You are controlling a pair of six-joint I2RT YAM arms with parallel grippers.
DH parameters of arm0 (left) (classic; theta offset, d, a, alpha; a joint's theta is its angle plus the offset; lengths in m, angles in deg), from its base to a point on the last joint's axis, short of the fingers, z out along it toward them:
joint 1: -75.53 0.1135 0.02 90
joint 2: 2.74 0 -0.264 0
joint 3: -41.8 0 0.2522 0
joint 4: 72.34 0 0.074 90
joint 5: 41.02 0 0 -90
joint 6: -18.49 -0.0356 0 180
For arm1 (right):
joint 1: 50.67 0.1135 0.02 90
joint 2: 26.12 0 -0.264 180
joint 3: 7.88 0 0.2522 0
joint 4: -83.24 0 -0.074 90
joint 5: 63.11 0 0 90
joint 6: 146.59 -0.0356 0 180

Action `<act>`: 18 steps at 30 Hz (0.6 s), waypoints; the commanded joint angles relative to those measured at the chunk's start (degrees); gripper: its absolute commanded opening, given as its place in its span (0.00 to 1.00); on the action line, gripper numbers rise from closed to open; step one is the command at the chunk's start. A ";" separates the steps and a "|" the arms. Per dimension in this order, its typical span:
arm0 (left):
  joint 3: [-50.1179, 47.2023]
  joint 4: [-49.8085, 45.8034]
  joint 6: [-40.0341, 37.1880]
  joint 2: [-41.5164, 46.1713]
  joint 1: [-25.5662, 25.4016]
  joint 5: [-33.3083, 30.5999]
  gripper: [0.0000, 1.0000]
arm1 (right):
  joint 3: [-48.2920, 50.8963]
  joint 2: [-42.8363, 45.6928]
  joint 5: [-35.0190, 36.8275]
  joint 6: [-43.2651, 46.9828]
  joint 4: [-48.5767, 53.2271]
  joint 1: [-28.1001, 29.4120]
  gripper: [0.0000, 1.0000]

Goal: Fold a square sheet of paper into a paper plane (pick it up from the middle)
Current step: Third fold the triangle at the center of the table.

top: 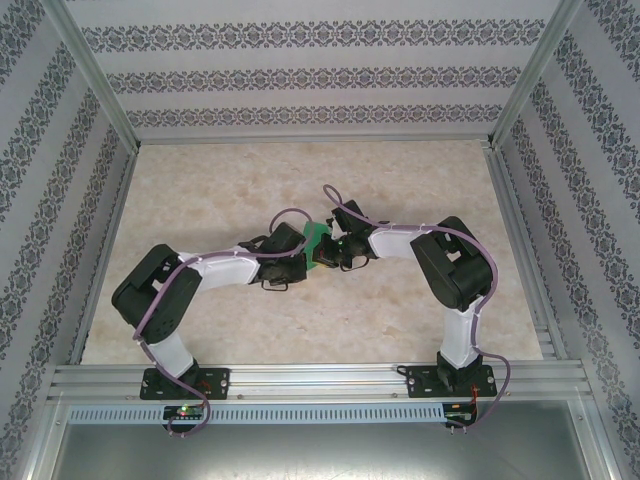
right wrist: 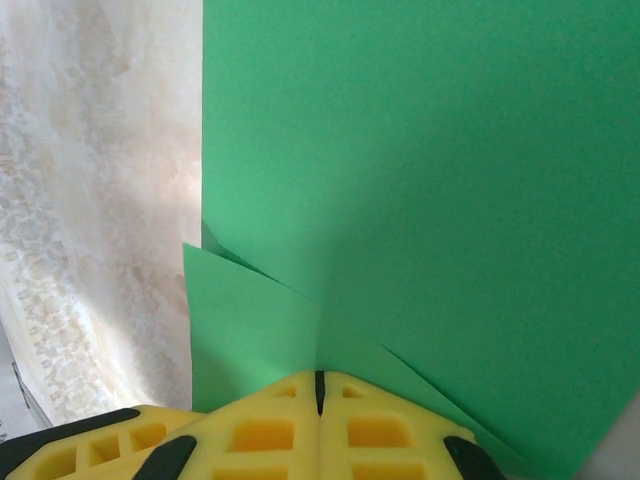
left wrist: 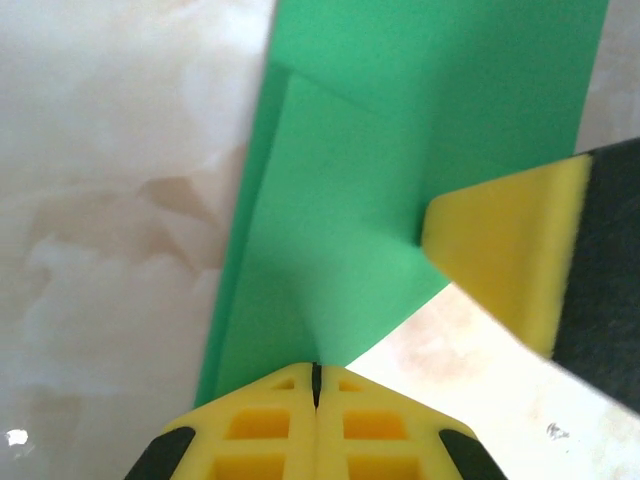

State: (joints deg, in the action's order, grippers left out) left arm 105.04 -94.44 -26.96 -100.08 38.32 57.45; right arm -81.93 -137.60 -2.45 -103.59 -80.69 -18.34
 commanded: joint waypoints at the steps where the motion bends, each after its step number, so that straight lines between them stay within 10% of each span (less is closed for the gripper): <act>1: -3.95 -5.55 1.97 2.51 1.60 -2.13 0.00 | 0.93 -3.12 5.94 0.20 7.86 -1.26 0.00; 18: 0.63 0.44 1.59 0.64 2.70 2.17 0.00 | 1.40 -3.66 5.44 -0.02 7.79 -1.31 0.00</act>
State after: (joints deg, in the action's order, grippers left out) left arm 105.08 -92.86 -25.56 -97.96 40.42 60.70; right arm -82.28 -137.82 -2.58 -103.59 -80.10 -18.60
